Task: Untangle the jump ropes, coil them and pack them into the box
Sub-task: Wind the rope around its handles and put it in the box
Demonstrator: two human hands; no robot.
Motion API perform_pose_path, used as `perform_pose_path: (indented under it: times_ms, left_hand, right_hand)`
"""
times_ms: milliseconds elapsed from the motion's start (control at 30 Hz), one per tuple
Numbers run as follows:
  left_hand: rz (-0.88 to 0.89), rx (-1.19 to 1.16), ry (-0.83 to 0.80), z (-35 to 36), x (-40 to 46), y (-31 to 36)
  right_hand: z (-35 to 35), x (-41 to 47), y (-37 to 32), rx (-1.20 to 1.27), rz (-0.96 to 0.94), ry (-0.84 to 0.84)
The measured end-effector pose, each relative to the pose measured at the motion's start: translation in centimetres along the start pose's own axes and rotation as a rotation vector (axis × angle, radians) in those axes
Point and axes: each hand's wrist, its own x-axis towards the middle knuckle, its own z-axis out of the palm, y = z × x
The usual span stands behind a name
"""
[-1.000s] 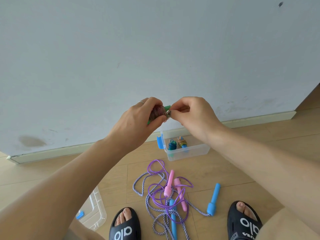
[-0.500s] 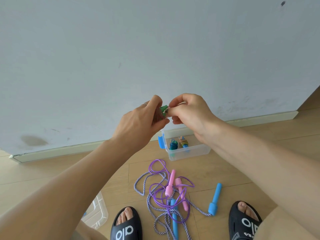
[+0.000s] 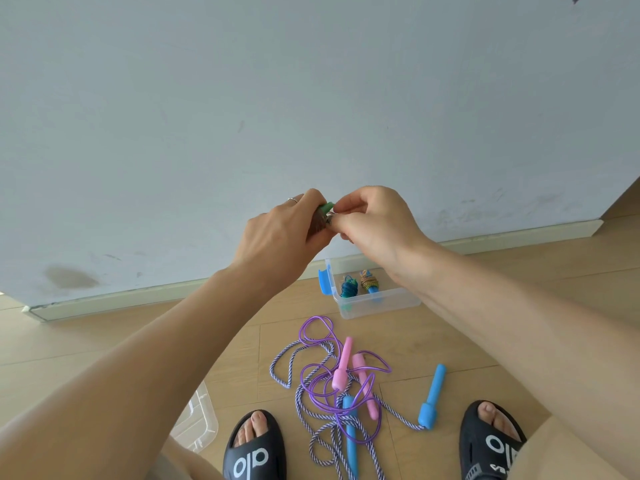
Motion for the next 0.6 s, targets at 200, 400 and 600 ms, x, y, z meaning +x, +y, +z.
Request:
perform_pose_path:
  times_ms: [200,400,600]
  left_hand:
    - [0.054,0.044,0.025,0.3,0.1,0.3]
    - [0.034,0.044,0.014,0.6,0.2,0.7]
    - [0.061,0.140,-0.026,1.5,1.1,1.0]
  right_hand:
    - [-0.5,0.2,0.1,0.172,0.163,-0.086]
    - [-1.5,0.8,0.6,0.131,0.187,-0.170]
    - [-2.0,1.2,0.8,-0.116,0.090,-0.232]
